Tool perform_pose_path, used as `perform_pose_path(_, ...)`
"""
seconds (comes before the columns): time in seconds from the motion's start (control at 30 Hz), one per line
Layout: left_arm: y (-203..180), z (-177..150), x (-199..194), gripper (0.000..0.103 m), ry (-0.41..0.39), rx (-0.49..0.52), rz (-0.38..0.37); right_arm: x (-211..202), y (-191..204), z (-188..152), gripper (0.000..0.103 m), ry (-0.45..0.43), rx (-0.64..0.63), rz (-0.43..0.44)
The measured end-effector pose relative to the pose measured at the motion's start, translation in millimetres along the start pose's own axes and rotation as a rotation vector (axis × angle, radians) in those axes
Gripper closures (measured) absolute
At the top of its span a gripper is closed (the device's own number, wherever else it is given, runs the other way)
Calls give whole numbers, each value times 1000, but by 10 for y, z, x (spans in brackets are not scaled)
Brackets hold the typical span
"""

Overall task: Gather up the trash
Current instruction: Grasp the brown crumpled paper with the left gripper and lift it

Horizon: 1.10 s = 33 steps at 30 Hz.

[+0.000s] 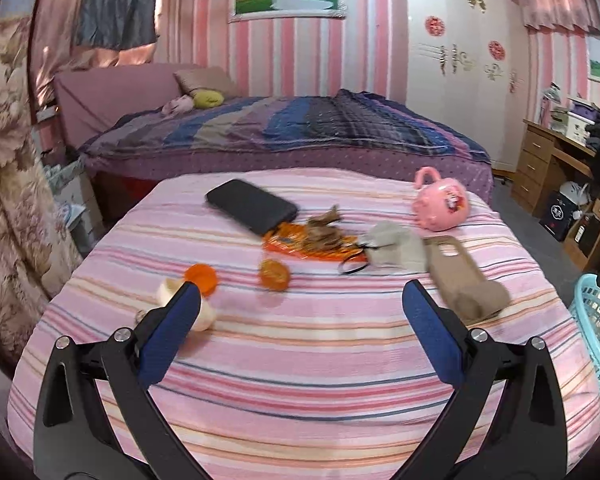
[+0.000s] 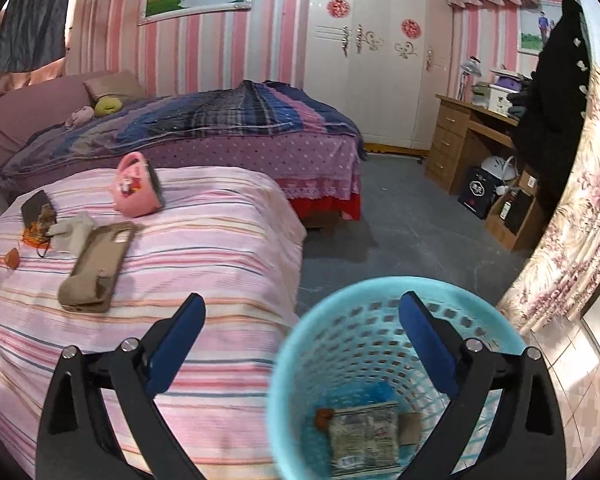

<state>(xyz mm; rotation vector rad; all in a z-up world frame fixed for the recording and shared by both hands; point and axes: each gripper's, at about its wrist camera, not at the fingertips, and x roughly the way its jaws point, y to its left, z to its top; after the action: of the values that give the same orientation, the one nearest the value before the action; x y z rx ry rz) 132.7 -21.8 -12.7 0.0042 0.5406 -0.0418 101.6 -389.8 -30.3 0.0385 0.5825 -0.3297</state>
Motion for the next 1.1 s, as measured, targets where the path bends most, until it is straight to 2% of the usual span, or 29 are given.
perform_pose_path(0.37, 542, -150, 190, 5, 63, -1, 65, 20, 710, 72, 8, -8, -3, 91)
perform_pose_path(0.6, 857, -288, 373, 5, 135, -32, 82, 54, 1110, 84, 8, -6, -23, 138)
perform_pose_path(0.77, 1062, -343, 488, 5, 168, -68, 119, 99, 1261, 52, 8, 8, -44, 144)
perform_pose_path(0.9, 1233, -367, 592, 5, 205, -118, 116, 138, 1307, 43, 8, 23, -42, 149)
perform_pose_path(1.07, 1255, -386, 715, 6, 255, -104, 102, 177, 1277, 44, 8, 36, -18, 138)
perform_pose_path(1.1, 1245, -389, 736, 9, 262, -98, 92, 175, 1260, 46, 8, 37, -11, 130)
